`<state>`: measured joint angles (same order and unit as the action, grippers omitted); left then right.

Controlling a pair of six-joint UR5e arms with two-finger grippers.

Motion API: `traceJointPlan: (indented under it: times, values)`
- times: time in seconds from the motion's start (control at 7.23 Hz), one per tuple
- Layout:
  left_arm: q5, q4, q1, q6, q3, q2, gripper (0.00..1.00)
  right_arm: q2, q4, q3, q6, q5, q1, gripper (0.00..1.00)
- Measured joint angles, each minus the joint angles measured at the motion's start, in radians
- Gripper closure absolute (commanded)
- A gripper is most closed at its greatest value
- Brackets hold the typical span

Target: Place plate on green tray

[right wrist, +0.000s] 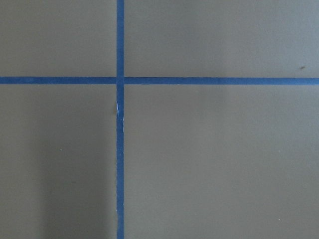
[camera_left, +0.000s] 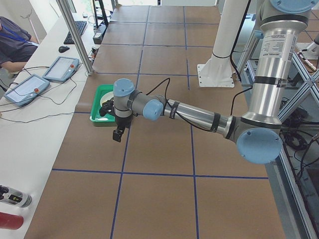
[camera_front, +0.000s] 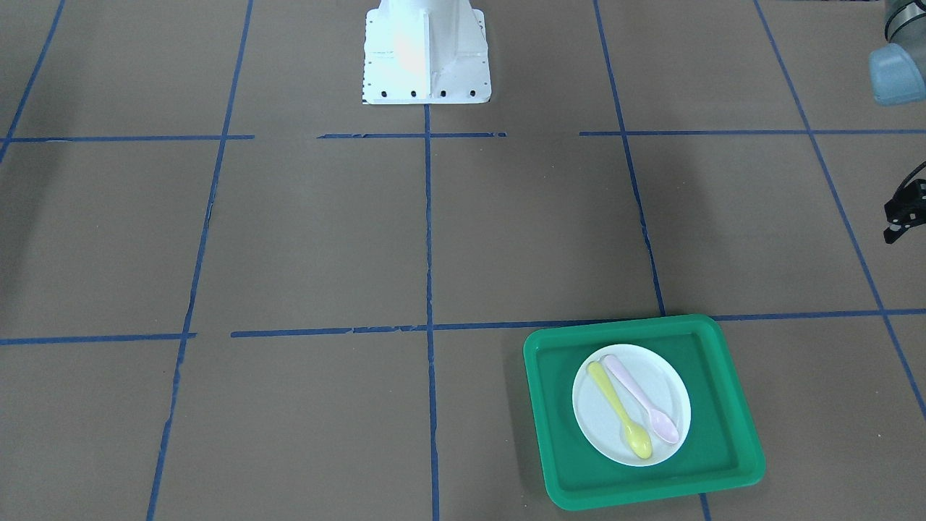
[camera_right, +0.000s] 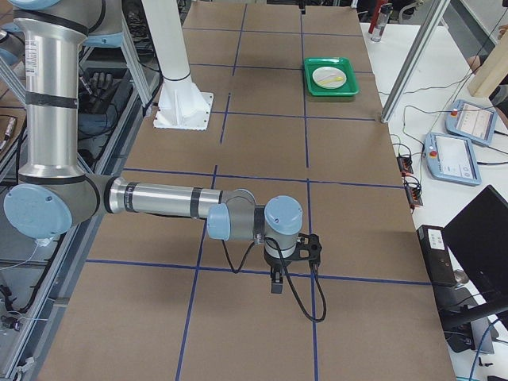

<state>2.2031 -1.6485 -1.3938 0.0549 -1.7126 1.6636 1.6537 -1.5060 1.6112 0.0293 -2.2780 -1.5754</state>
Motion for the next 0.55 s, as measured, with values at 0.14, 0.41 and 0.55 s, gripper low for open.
traceJointPlan:
  times: [0.14, 0.41, 0.55]
  values:
    - [0.025, 0.074, -0.074, -0.083, 0.000, -0.036, 0.00, 0.000, 0.000, 0.000, 0.000, 0.000, 0.000, 0.00]
    - [0.105, 0.155, -0.172, -0.170, 0.001, -0.110, 0.00, 0.000, 0.001, 0.000, 0.000, 0.000, 0.000, 0.00]
    - [0.125, 0.164, -0.193, -0.182, 0.000, -0.139, 0.00, 0.000, 0.001, 0.000, 0.000, 0.000, 0.000, 0.00]
